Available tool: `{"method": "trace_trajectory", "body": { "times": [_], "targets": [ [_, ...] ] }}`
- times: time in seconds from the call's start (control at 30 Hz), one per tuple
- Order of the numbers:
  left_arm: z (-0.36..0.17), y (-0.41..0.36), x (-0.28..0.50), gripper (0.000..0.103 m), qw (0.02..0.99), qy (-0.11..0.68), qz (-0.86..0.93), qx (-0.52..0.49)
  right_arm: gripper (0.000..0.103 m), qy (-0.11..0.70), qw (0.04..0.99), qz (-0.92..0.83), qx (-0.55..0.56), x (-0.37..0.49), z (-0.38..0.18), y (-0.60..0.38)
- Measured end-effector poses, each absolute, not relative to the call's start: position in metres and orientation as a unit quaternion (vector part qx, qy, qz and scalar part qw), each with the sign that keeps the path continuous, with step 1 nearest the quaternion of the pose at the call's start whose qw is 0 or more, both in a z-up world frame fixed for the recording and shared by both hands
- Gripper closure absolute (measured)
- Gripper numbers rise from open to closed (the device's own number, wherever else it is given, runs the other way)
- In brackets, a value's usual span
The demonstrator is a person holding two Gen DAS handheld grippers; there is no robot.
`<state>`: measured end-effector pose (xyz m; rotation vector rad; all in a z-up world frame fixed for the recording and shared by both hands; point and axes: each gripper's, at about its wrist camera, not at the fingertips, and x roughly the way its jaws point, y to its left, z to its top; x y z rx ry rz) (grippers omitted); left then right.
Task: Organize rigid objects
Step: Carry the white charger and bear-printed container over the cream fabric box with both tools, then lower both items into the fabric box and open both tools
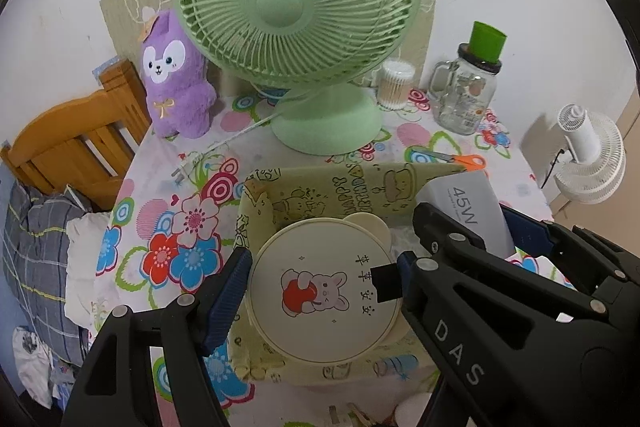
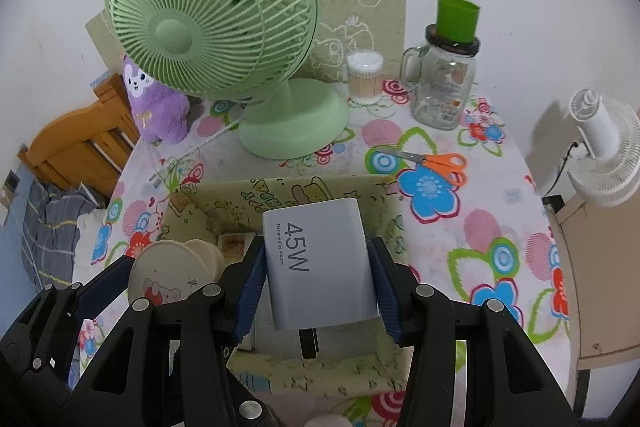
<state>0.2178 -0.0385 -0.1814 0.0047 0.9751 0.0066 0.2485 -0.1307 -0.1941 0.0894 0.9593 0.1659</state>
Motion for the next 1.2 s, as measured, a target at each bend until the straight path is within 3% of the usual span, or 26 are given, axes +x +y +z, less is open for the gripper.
{"method": "trace_trajectory", "body": {
  "times": [0.6,0.63,0.67,0.7,1.2],
  "targets": [
    [-0.207,-0.025,0.241,0.027,0.875,0.483,0.025,0.008,0.048,0.477,0.869,0.114,0.061,0.278,-0.226,-0.113],
    [-0.206,-0.024,0.242,0.027,0.875,0.483,0.023,0.002,0.045,0.474,0.871,0.115,0.06,0.279,-0.225,-0.112],
    [-0.206,-0.024,0.243,0.027,0.875,0.483,0.02,-0.004,0.031,0.472,0.871,0.118,0.061,0.28,-0.224,-0.112],
    [-0.205,-0.023,0.244,0.027,0.875,0.484,0.02,-0.007,0.027,0.472,0.871,0.122,0.063,0.282,-0.222,-0.112],
    [-0.199,-0.055,0.249,0.027,0.884,0.466,-0.011,0.008,0.017,0.451,0.892,0.02,0.016,0.275,-0.204,-0.144]
  ]
}}
